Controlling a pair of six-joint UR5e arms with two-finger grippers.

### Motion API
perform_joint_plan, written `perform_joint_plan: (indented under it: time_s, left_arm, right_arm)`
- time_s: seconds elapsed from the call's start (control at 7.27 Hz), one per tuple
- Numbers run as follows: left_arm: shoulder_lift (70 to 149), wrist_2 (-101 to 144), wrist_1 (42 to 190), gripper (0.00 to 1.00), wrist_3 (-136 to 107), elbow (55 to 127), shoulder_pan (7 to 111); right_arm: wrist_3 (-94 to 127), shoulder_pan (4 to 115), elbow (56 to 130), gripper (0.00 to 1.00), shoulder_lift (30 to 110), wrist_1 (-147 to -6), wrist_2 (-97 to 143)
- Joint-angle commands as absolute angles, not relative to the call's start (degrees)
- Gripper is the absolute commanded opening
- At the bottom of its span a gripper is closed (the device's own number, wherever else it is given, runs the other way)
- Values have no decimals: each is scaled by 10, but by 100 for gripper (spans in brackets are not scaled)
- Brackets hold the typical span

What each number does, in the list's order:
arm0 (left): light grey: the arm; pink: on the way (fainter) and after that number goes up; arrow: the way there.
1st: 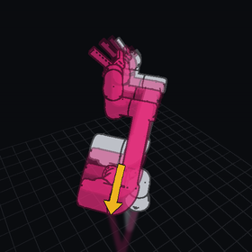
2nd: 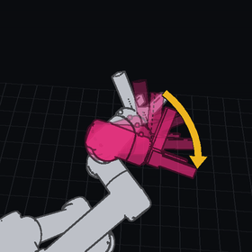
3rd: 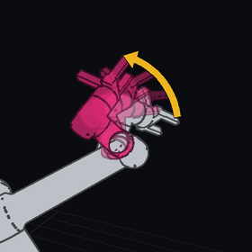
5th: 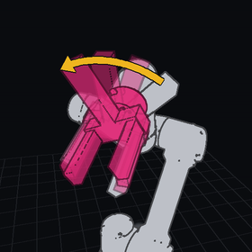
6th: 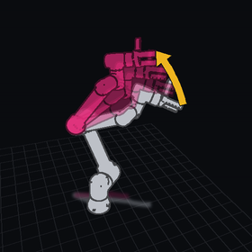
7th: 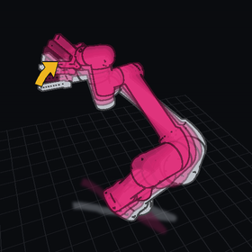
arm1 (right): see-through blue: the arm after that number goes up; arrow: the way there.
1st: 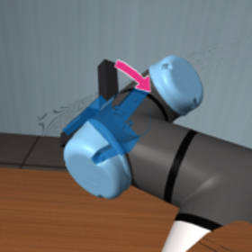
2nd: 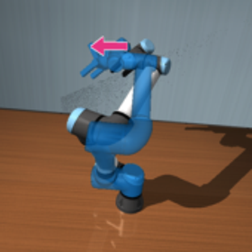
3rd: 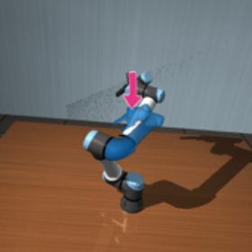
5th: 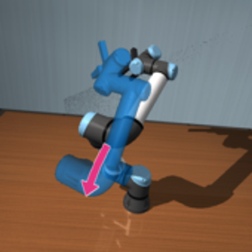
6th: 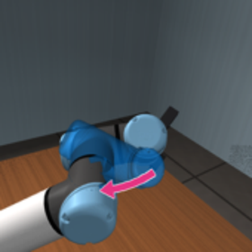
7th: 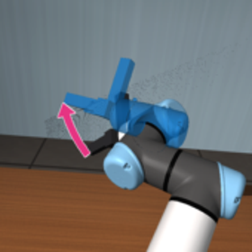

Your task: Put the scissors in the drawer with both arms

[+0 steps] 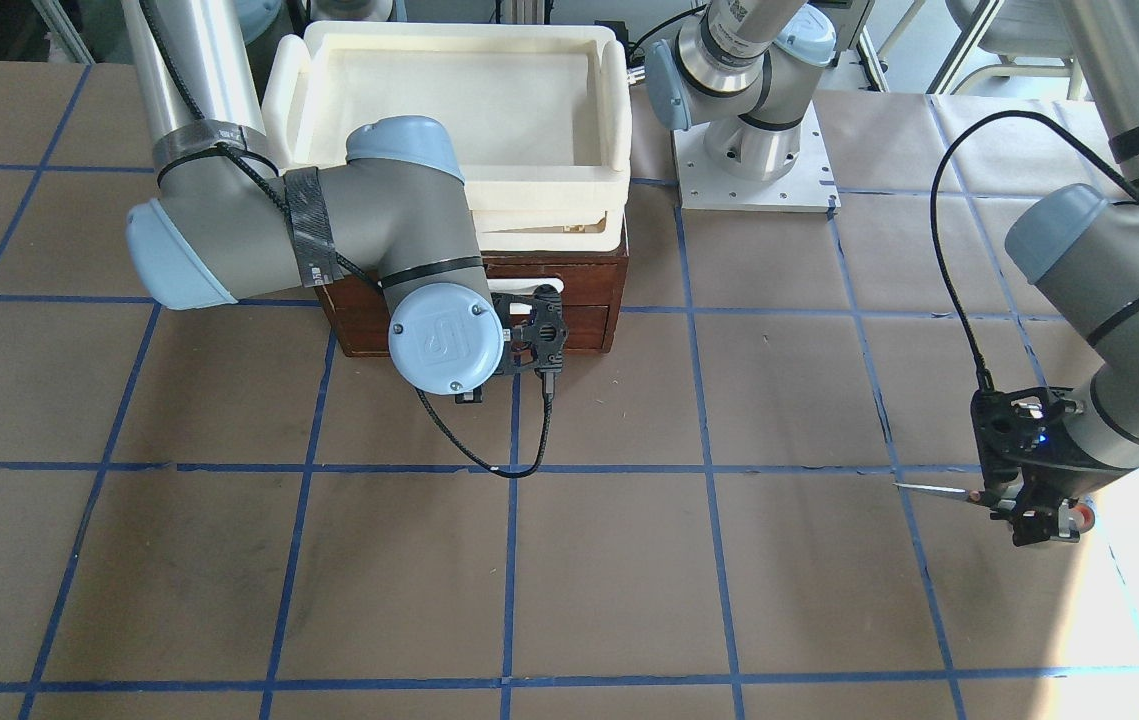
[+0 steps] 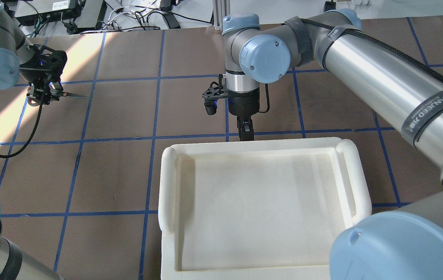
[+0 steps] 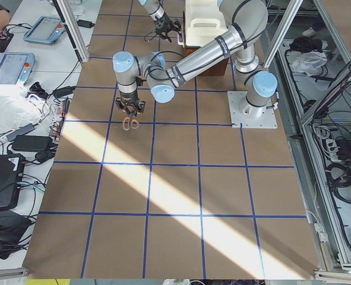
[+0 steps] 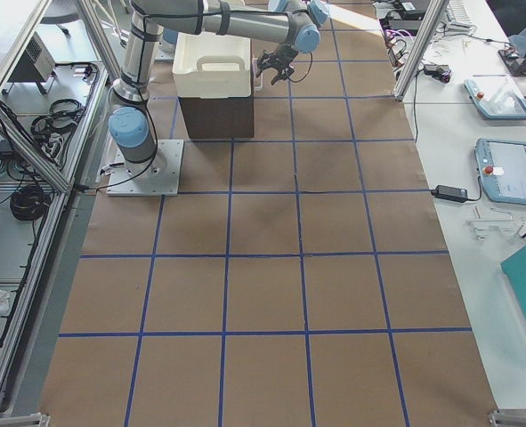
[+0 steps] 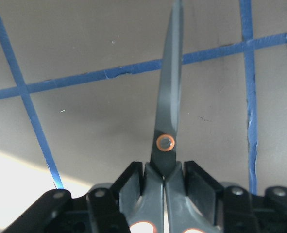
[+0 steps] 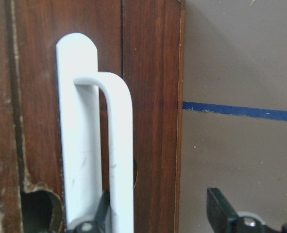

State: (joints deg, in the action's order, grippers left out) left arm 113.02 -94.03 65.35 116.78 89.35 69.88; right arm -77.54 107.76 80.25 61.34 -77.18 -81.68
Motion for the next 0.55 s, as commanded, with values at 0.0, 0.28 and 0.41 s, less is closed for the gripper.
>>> perform_joint_plan:
  time_s: [0.0, 0.28, 0.41]
  left_arm:
    - [1108, -933, 690, 0, 1126, 895, 719]
    - [1093, -936, 707, 0, 1105, 895, 746]
    - [1086, -938, 713, 0, 1087, 895, 759]
  right_arm:
    - [-775, 1078, 797, 52, 613, -779, -814]
    - [-776, 1075, 770, 53, 603, -781, -816]
    - [-776, 1071, 756, 53, 596, -781, -817]
